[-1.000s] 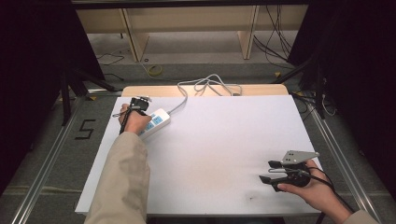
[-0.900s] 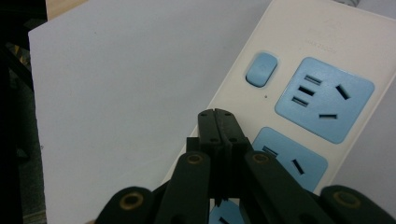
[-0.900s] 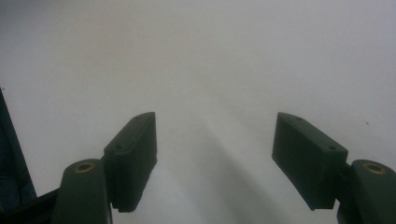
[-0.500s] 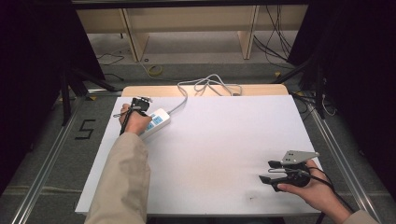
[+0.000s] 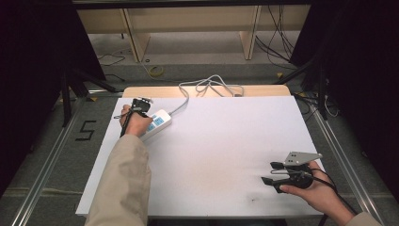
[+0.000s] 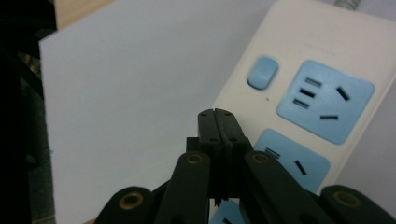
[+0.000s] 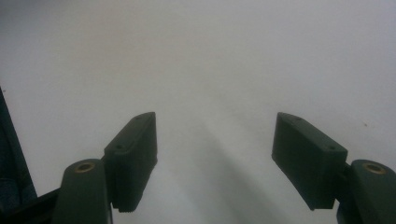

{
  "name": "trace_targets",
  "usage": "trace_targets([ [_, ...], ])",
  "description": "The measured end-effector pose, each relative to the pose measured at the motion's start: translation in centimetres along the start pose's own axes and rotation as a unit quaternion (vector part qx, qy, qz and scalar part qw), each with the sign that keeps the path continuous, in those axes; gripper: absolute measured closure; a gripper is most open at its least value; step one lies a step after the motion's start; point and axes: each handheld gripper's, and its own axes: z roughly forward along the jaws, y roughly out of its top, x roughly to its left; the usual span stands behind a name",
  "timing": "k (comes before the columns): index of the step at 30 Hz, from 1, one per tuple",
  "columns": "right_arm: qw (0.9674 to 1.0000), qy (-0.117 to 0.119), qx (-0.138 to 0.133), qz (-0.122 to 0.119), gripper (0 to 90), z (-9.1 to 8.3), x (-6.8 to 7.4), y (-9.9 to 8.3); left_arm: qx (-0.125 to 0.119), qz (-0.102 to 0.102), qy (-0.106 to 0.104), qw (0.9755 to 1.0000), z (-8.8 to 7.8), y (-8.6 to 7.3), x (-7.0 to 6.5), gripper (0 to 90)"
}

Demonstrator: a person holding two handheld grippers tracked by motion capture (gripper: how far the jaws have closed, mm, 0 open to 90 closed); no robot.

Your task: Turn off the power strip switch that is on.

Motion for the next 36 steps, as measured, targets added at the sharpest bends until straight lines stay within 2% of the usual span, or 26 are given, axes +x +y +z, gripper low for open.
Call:
trace_targets([
  [1, 1.0, 0.0, 0.0, 0.0, 31.3, 0.0, 0.0, 0.0, -0.003, -0.008, -0.01, 0.9999, 0.0, 0.0, 0.0, 90.0],
  [8, 1.0, 0.0, 0.0, 0.0, 31.3, 0.0, 0.0, 0.0, -0.027, -0.006, -0.005, 0.9996, -0.4, 0.0, -0.2, 90.0],
  [14, 1.0, 0.0, 0.0, 0.001, 31.3, 0.0, 0.0, 0.0, -0.055, -0.018, -0.01, 0.9983, -1.3, 0.2, -0.2, 89.6],
  [16, 1.0, 0.0, 0.001, 0.001, 31.3, 0.1, 0.0, 0.0, -0.064, -0.028, -0.016, 0.9974, -1.5, 0.2, -0.3, 78.8],
  [19, 1.0, -0.001, -0.001, -0.002, 31.3, 0.1, 0.0, 0.0, -0.074, -0.025, -0.018, 0.9968, -2.1, 0.1, -0.3, 77.6],
  [21, 1.0, -0.001, -0.001, -0.002, 31.3, 0.1, 0.0, 0.0, -0.085, -0.031, -0.026, 0.9956, -2.5, 0.2, -0.4, 75.1],
  [25, 1.0, 0.0, 0.0, 0.001, 31.3, 0.1, 0.0, 0.0, -0.098, -0.037, -0.038, 0.9938, -3.2, 0.1, -0.5, 64.5],
  [26, 1.0, 0.0, 0.0, 0.001, 31.3, 0.1, 0.1, 0.0, -0.096, -0.037, -0.044, 0.9937, -3.3, 0.1, -0.6, 58.8],
  [28, 1.0, -0.001, -0.001, 0.0, 31.3, 0.1, 0.0, 0.0, -0.091, -0.027, -0.051, 0.9942, -3.5, -0.1, -0.8, 51.0],
  [31, 1.0, -0.001, 0.0, -0.002, 31.3, 0.1, 0.0, 0.0, -0.092, -0.008, -0.047, 0.9946, -3.8, -0.3, -1.1, 40.4],
  [33, 1.0, -0.002, 0.0, -0.002, 31.3, 0.2, 0.0, 0.0, -0.095, -0.007, -0.054, 0.994, -4.1, -0.4, -1.3, 37.0],
  [36, 1.0, -0.002, 0.001, -0.001, 31.3, 0.1, 0.0, 0.0, -0.107, -0.013, -0.072, 0.9915, -4.6, -0.4, -1.6, 32.9],
])
